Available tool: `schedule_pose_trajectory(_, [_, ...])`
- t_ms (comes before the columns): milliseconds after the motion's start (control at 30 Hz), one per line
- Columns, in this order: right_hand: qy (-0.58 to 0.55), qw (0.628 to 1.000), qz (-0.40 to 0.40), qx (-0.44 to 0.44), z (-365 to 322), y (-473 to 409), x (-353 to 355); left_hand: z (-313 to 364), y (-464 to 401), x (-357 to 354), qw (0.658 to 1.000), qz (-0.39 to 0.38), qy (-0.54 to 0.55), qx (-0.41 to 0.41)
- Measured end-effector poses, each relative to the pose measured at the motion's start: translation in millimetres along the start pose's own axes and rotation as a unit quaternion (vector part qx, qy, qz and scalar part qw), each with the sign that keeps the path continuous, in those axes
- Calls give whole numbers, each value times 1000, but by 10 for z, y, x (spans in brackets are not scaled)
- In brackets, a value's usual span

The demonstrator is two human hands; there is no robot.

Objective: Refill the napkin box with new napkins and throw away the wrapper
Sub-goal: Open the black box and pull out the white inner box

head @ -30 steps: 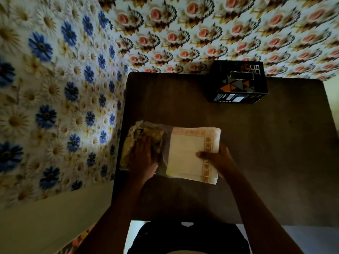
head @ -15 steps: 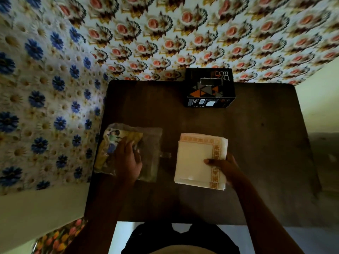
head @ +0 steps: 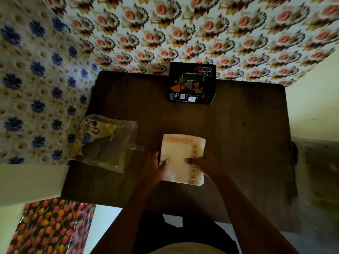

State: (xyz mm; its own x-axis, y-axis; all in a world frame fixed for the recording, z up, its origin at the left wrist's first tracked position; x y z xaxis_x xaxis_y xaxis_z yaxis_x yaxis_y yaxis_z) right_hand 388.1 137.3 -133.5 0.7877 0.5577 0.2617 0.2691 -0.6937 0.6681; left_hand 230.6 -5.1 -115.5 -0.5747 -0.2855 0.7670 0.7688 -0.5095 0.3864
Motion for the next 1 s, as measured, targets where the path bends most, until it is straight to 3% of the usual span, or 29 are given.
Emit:
schedule_pose_trajectory(133, [91, 992, 73, 50, -74, 63, -94, 6, -13, 6, 999, 23, -22, 6])
schedule_pose_trajectory(433, [221, 952, 180, 114, -103, 124, -39, -85, -1, 103, 997, 49, -1, -68])
schedule_pose_trajectory(700, [189, 930, 243, 202, -565, -127, 62, 251, -365, 209, 975, 117, 72, -176])
schedule_pose_trajectory(833, [228, 907, 261, 240, -985, -456, 159, 684, -806, 314, 968, 140, 106, -180])
schedule_pose_trajectory(1000, [121, 924, 303, 201, -1454, -857, 323, 1164, -1392, 387, 974, 115, 121, -151])
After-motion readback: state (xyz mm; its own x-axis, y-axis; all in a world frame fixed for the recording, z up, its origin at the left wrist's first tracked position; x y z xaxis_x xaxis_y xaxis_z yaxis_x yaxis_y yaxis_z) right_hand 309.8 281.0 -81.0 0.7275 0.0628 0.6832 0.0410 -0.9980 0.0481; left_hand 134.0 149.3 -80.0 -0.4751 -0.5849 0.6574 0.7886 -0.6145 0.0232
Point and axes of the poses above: each hand's wrist, its own y-axis away from the middle knuckle, its own x-axis out of the back of the hand, z = x × y, the point moved 1 cm from there along -y, towards the middle knuckle, and after that the axes turned 14 degrees about z, right-handed, at the moved point
